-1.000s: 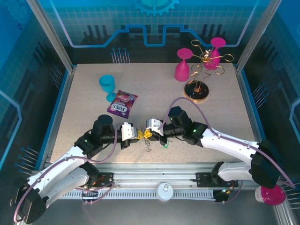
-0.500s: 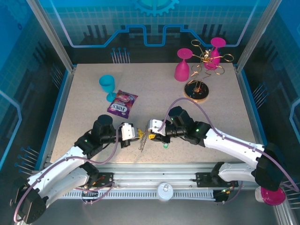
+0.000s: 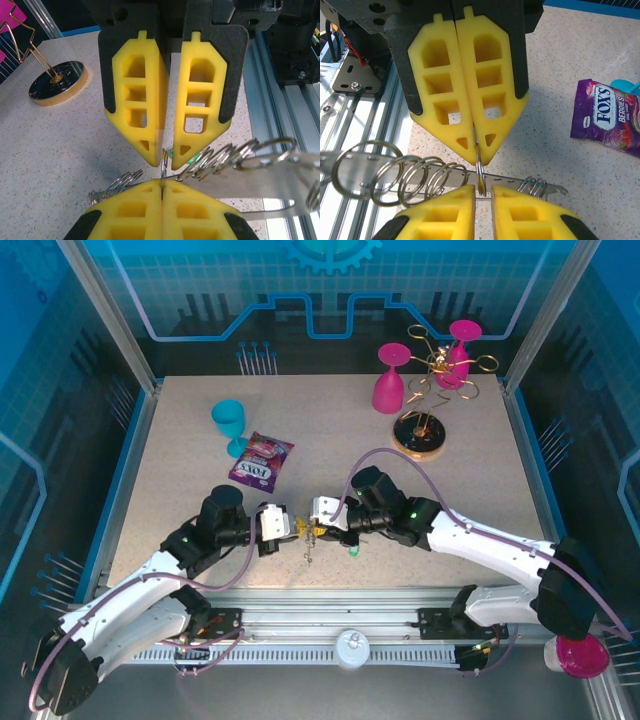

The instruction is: Put the keys on the keyring

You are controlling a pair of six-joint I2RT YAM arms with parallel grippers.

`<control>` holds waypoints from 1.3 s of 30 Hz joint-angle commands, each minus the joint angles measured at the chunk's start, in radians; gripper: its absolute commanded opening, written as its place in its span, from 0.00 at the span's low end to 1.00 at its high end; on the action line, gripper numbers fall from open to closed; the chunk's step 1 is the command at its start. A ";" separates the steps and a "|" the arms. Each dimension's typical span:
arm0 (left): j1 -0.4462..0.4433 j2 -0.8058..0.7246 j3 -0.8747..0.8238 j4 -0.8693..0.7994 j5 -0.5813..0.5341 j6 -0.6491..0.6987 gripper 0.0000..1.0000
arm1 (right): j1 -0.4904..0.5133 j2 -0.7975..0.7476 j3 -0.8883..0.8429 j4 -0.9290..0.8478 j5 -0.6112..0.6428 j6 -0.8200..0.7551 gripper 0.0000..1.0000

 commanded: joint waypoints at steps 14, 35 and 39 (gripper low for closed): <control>-0.016 0.017 0.040 -0.038 0.015 0.040 0.00 | 0.017 0.017 0.027 0.027 -0.041 0.005 0.14; -0.016 0.039 0.104 -0.142 0.031 0.040 0.00 | 0.035 0.055 0.091 -0.052 0.001 -0.046 0.14; -0.016 0.039 0.109 -0.143 0.037 0.036 0.00 | 0.038 0.060 0.095 -0.043 -0.002 -0.045 0.03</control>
